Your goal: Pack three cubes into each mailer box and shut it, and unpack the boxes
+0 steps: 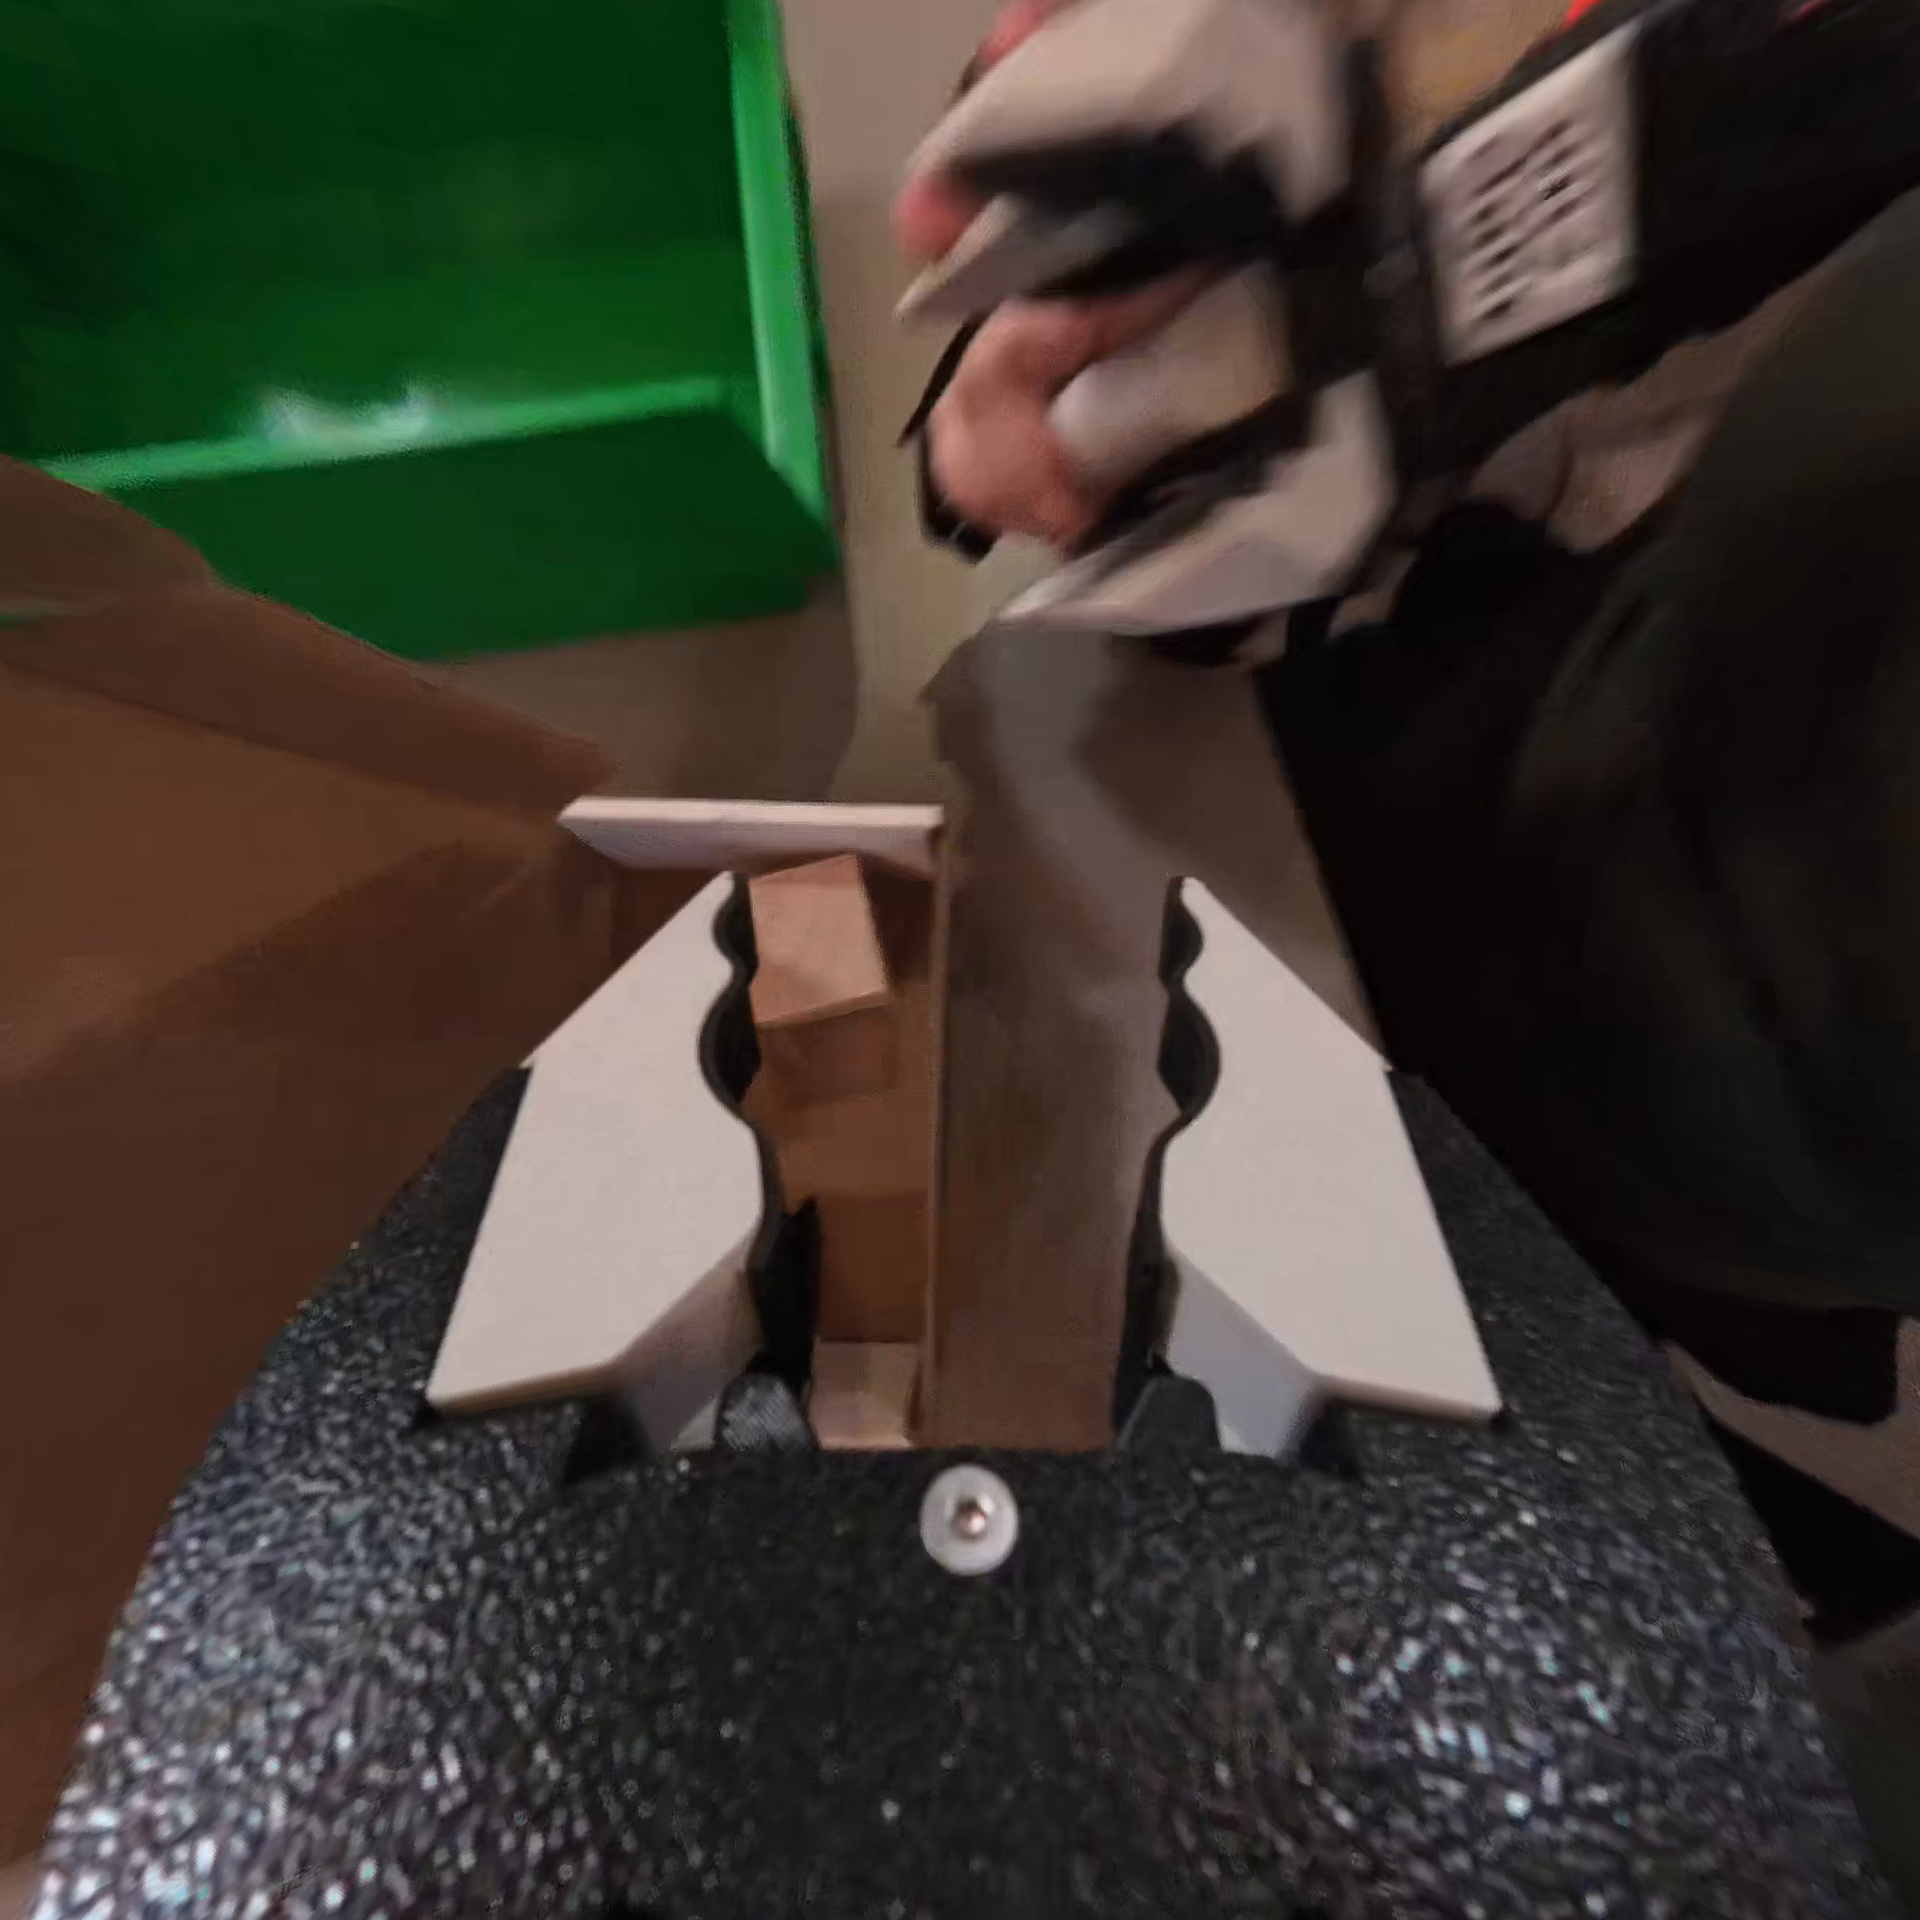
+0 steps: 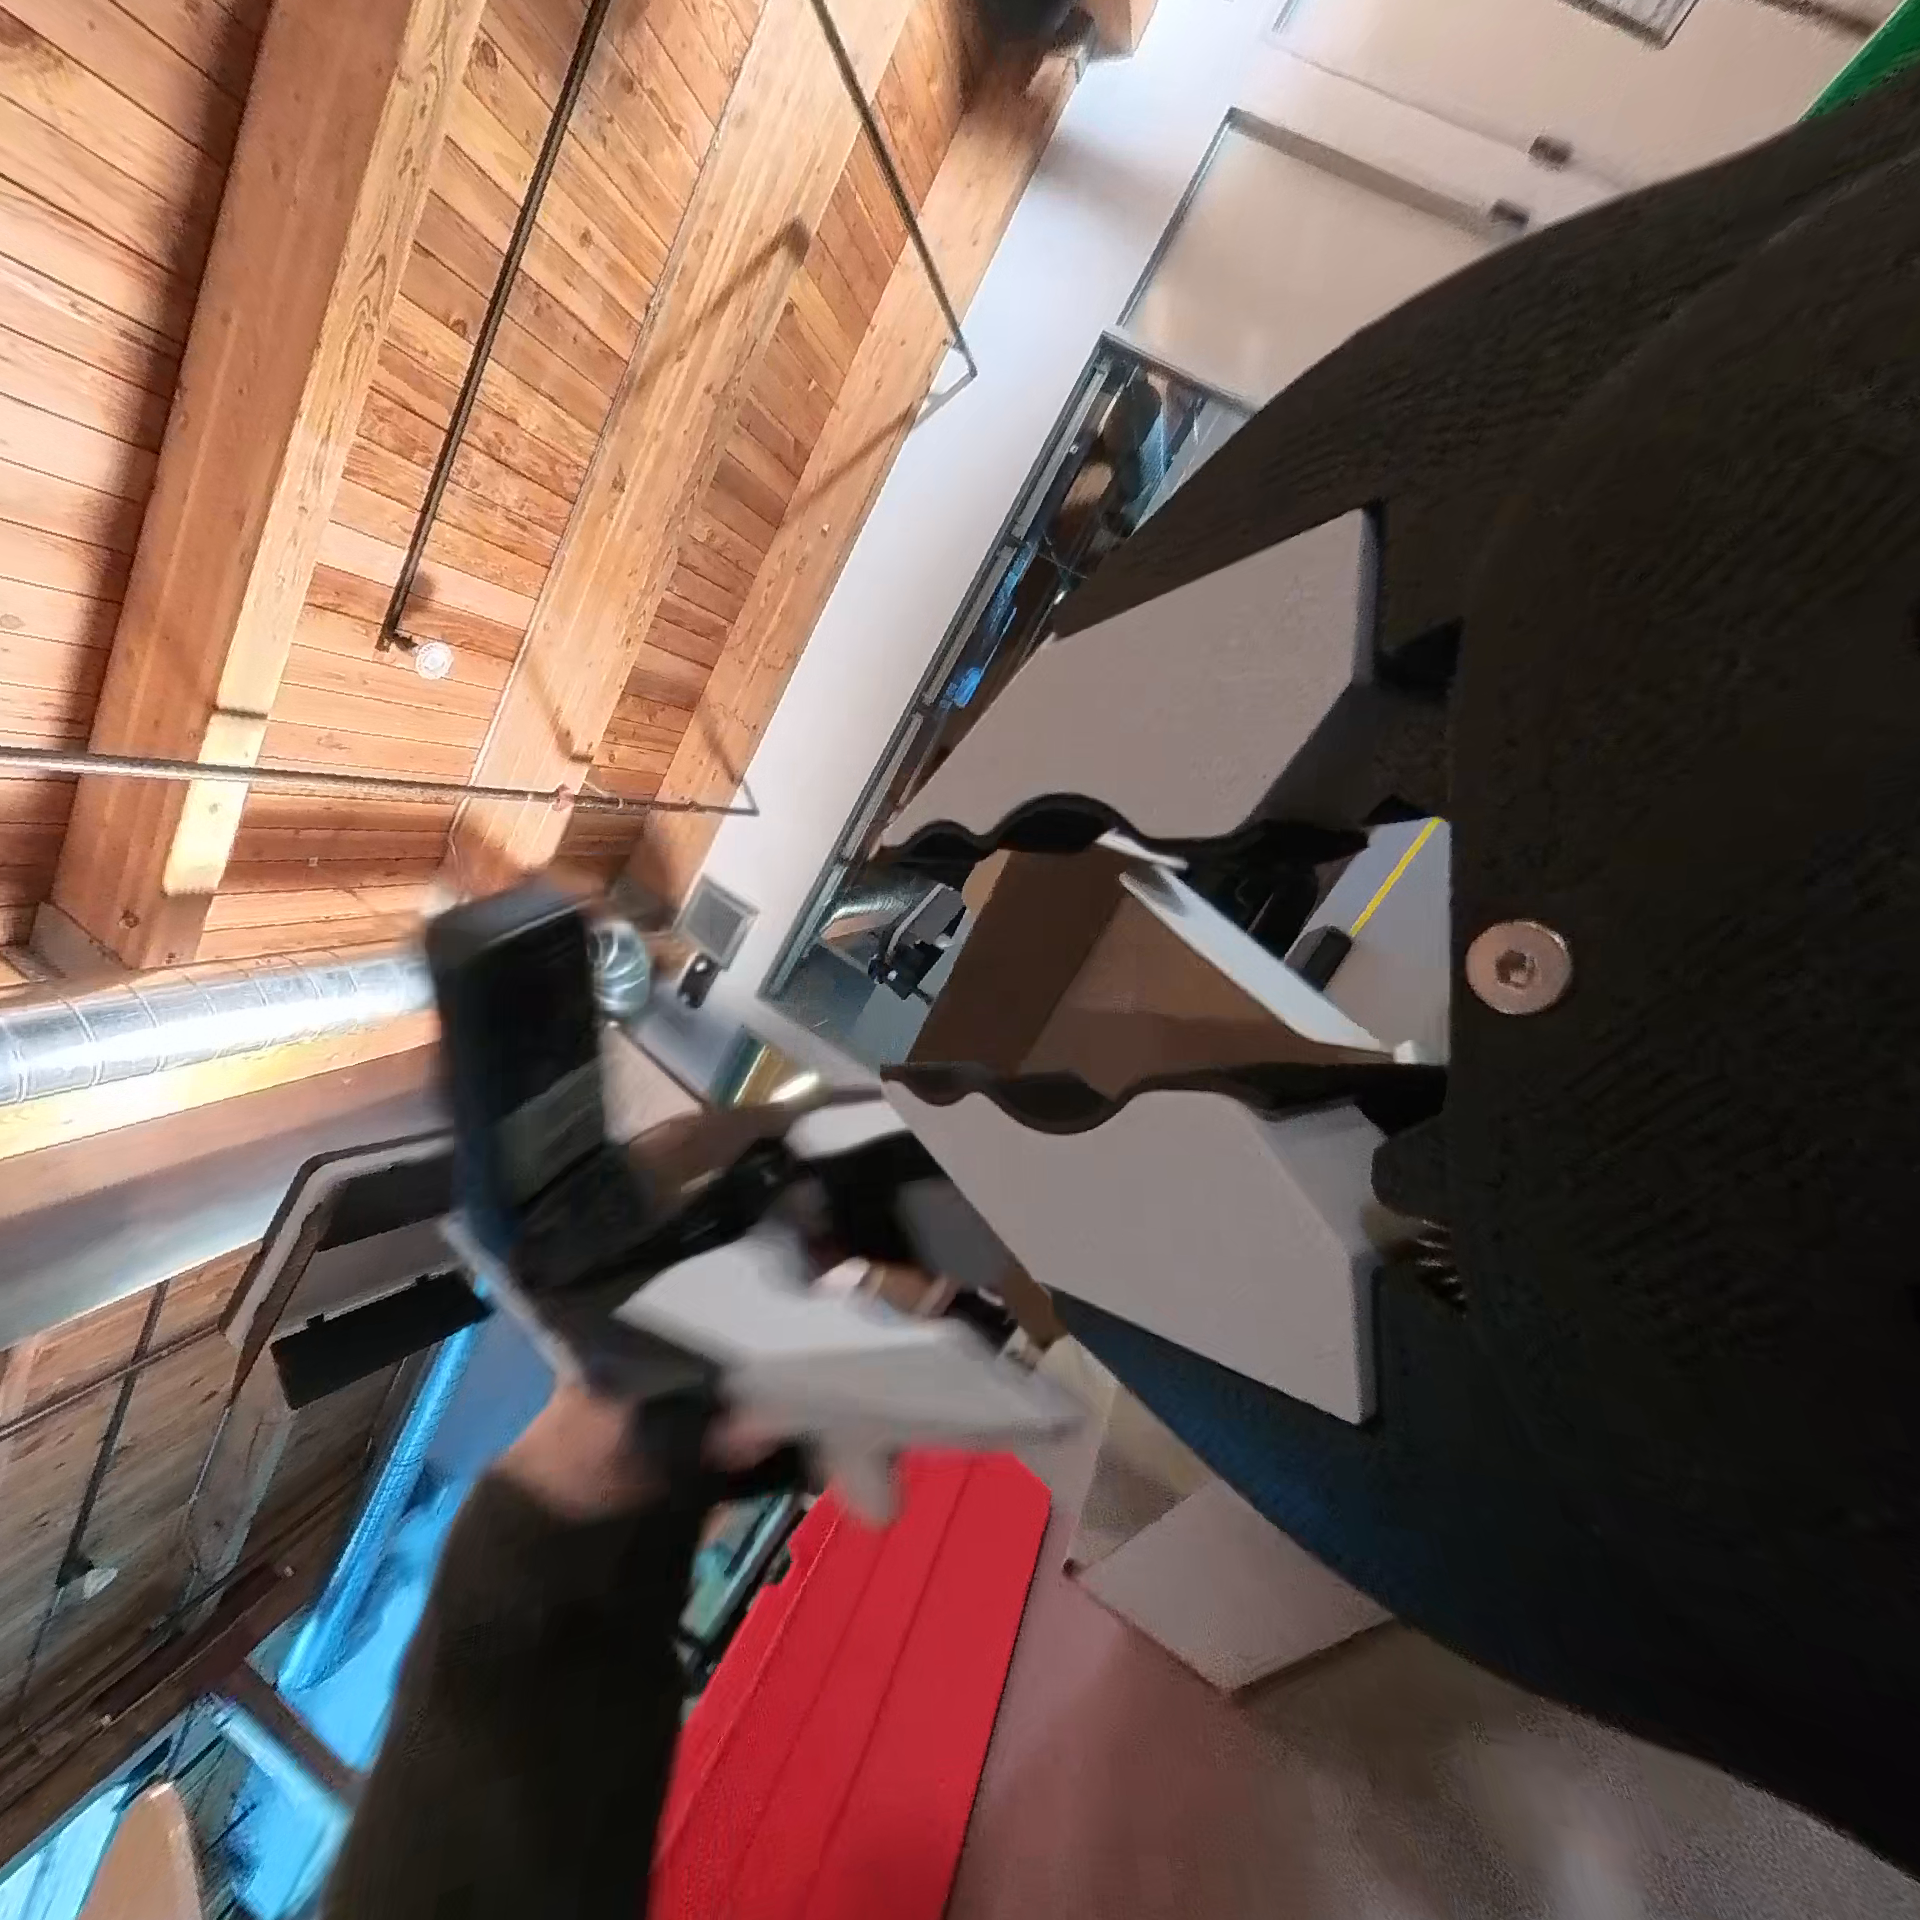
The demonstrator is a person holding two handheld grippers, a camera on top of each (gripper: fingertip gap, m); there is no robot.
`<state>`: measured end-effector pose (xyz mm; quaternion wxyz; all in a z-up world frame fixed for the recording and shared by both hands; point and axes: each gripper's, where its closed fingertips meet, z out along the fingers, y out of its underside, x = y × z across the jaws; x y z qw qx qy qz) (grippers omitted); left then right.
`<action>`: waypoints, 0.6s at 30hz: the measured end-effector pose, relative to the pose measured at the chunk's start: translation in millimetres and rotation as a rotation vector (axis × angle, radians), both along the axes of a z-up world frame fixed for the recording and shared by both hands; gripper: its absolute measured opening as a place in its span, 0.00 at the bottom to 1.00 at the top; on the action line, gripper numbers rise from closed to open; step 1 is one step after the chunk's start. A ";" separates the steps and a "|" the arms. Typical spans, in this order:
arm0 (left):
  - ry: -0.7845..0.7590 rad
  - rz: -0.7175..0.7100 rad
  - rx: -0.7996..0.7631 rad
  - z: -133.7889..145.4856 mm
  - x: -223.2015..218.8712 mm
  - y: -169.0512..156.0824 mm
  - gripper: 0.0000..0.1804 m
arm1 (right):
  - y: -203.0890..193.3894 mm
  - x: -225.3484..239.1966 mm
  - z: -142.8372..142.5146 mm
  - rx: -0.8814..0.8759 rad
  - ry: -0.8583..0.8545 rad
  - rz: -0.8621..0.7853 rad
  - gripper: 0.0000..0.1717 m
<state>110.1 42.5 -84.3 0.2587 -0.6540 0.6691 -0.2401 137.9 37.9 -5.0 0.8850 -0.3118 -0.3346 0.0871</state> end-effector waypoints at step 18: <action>0.651 0.847 -0.164 -49.1 -379.4 -74.7 0.26 | -5.5 -21.1 -10.2 0.056 -0.126 -0.049 0.18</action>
